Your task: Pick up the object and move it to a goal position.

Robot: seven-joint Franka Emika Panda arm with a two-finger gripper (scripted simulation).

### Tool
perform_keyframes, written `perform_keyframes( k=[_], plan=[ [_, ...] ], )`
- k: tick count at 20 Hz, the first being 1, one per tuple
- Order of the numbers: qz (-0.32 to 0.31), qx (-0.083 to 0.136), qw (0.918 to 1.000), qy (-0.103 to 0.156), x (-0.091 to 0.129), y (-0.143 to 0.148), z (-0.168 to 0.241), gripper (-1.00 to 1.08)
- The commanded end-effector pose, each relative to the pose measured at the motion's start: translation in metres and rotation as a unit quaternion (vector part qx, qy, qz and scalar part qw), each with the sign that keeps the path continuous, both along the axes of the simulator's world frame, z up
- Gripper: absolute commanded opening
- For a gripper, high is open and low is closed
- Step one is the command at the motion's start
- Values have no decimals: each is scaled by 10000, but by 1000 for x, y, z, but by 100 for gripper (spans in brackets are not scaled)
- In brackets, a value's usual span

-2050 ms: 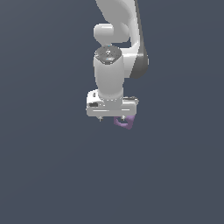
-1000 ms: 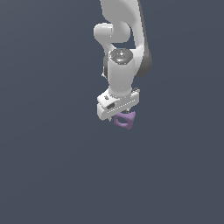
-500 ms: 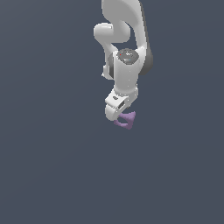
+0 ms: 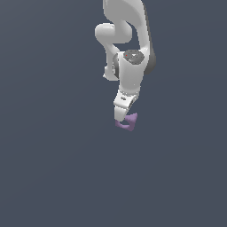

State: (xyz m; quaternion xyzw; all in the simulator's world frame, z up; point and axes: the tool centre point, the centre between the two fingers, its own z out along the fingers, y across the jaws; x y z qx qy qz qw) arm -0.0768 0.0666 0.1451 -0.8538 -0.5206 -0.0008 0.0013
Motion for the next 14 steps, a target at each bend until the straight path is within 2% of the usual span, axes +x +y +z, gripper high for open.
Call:
perform_keyframes(
  k=[1,7,14],
  plan=[
    [211,-7,9998,-1,-4,2,-1,100],
    [458,-14,9989,-1,-8,5,-3,100],
    [452,-14,9990,0,-8,5,-8,100]
  ],
)
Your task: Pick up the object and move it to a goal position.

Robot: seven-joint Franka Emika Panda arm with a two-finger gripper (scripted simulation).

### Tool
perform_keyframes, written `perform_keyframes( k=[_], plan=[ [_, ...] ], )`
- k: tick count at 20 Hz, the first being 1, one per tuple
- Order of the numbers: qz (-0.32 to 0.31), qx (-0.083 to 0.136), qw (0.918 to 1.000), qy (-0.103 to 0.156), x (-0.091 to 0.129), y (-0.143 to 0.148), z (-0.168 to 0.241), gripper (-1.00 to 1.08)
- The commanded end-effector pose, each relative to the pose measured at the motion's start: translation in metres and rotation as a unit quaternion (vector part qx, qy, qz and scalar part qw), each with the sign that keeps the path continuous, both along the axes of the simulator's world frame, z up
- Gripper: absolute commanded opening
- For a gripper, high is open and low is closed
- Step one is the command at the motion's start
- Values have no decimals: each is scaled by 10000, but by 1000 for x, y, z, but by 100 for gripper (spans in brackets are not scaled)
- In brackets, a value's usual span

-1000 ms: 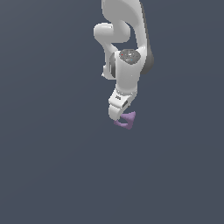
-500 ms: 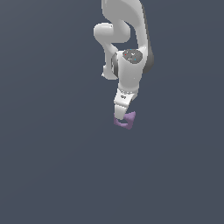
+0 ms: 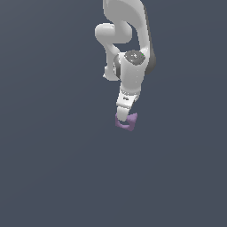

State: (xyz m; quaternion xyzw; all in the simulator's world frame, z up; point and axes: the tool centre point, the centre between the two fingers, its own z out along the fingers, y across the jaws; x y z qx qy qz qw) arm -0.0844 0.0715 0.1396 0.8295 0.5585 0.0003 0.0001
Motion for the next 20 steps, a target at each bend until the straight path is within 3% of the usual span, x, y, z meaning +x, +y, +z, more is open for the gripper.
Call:
perform_keyframes(
  k=[1,14,15,20],
  plan=[
    [3,1,10000,4,0,0,-6,100],
    [26,0,10000,3,-1,0,-48,100],
    [26,0,10000,3,-1,0,-48,-100],
    [26,0,10000,3,-1,0,-48,-100]
  ],
)
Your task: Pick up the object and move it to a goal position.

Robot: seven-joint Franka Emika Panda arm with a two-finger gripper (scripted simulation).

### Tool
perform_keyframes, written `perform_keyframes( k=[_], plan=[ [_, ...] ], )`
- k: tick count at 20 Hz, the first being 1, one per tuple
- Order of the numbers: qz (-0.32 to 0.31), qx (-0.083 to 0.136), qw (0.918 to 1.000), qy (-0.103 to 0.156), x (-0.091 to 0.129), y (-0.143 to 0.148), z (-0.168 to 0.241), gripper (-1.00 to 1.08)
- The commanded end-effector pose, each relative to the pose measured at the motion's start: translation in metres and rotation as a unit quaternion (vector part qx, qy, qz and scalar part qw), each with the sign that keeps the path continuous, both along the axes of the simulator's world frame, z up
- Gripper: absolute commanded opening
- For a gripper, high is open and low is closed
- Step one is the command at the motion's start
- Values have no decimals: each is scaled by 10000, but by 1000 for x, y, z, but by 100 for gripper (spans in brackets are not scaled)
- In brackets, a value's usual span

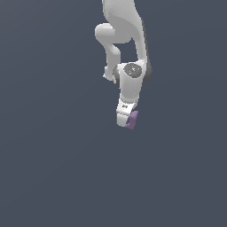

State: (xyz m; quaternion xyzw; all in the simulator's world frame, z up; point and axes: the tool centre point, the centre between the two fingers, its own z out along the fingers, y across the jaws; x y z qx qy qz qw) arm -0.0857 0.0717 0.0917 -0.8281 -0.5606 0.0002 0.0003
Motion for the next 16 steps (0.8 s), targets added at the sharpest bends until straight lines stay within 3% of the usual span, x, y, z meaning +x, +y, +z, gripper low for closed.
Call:
perform_keyframes(
  k=[1,9,16],
  plan=[
    [0,0,10000,-3,0,0,0,-100],
    [0,0,10000,-1,0,0,4,-100],
    [3,0,10000,0,-3,-1,30,-100]
  ],
)
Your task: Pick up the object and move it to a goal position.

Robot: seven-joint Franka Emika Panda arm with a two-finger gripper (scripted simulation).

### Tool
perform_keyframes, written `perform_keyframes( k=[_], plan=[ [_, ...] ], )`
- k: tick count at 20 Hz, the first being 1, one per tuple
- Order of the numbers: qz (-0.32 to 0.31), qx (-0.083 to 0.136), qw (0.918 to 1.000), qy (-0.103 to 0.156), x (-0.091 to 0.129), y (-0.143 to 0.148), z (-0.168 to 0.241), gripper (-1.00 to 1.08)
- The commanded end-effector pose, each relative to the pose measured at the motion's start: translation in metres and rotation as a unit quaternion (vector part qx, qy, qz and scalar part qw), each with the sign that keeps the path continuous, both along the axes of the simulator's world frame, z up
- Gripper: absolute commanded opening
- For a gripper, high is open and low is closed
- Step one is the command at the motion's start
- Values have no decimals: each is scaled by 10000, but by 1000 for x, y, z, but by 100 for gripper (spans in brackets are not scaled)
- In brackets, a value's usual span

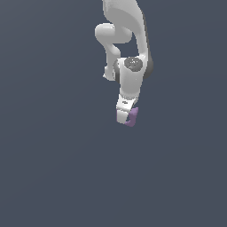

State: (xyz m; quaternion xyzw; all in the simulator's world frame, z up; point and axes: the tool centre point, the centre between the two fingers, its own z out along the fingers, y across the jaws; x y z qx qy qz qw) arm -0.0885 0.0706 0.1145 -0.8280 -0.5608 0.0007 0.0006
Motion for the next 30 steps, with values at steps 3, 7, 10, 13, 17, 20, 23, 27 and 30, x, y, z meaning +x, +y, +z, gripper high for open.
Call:
perform_keyframes(
  k=[3,7,10,13,17,20,23,27,30],
  plan=[
    [3,1,10000,-5,-3,-1,27,-100],
    [6,6,10000,-5,-6,-2,60,-100],
    [9,10,10000,-5,-9,-4,89,-100],
    [11,14,10000,-5,-12,-5,121,-100],
    [13,19,10000,-6,-16,-7,162,-100],
    [13,19,10000,-6,-19,-8,193,-100],
    [13,19,10000,-6,-21,-10,223,-100],
    [12,16,10000,-7,-24,-12,264,-100],
    [8,11,10000,-8,-26,-14,293,-100]
  ],
)
